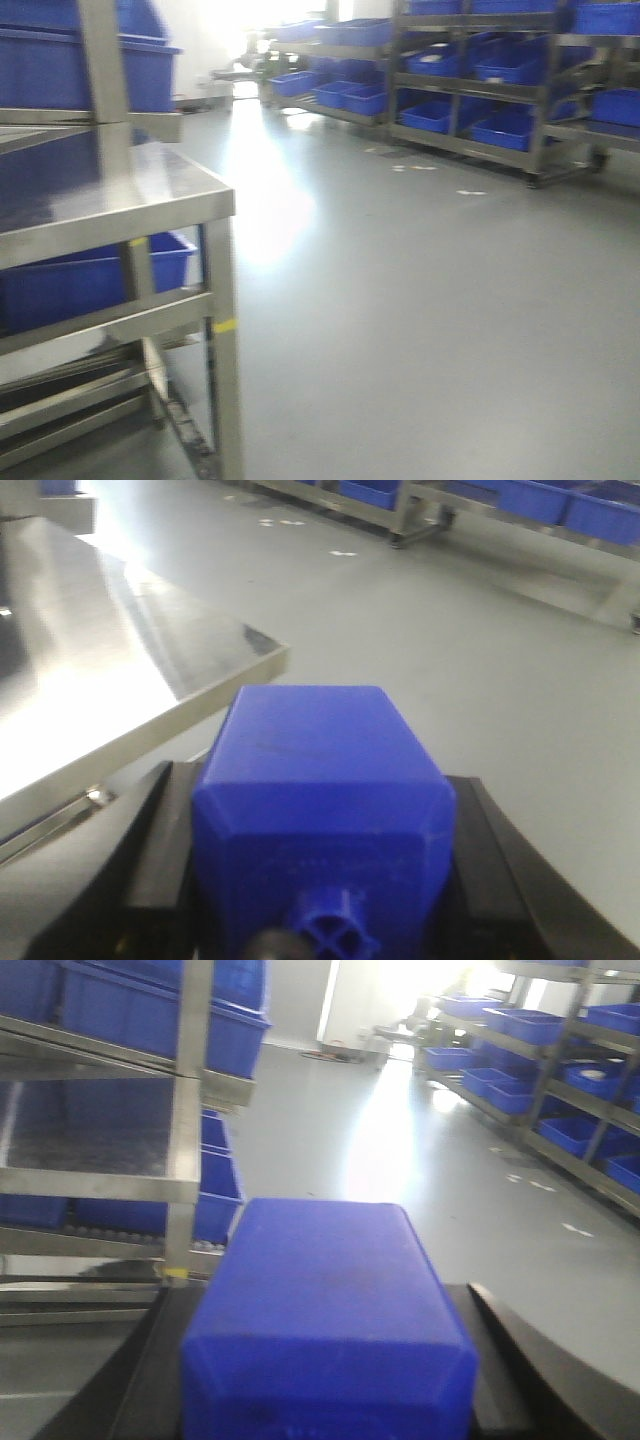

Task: Pick and sort blue part to right shelf
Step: 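Drive the base away from the table toward the bin shelves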

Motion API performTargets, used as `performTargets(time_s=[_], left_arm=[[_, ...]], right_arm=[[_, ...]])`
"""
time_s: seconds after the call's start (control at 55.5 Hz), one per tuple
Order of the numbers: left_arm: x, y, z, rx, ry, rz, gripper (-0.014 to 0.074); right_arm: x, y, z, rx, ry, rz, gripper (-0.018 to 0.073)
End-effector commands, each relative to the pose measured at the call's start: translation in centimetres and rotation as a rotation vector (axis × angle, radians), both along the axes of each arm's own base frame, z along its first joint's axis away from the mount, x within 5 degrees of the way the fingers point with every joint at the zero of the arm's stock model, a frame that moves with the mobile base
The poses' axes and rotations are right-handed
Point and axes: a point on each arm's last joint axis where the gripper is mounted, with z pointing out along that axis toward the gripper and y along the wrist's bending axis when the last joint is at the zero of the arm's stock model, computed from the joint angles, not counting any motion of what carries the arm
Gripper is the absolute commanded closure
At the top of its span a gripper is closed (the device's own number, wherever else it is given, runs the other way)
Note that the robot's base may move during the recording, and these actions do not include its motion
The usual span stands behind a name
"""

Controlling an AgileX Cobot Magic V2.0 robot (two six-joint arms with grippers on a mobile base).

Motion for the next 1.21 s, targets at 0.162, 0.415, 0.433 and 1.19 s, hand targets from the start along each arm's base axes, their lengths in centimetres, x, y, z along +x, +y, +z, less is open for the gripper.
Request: performTargets(time_s=[0.162, 0.415, 0.433, 1.19], left_arm=[[0.09, -0.13, 1.88, -0.048, -0.116, -0.008, 0.0346], [0.09, -0.13, 1.88, -0.048, -0.116, -0.008, 0.0346], [0.09, -0.13, 1.88, -0.048, -0.116, -0.008, 0.0346], [0.09, -0.13, 1.88, -0.048, -0.116, -0.008, 0.0346]], right_arm=[[-0.04, -0.16, 1.56, 0.05, -0.094, -0.017, 0.0386], [-0.04, -0.16, 1.56, 0.05, -0.094, -0.017, 0.0386], [-0.04, -0.16, 1.56, 0.05, -0.094, -0.017, 0.0386], [-0.04, -0.16, 1.56, 0.05, -0.094, -0.017, 0.0386]])
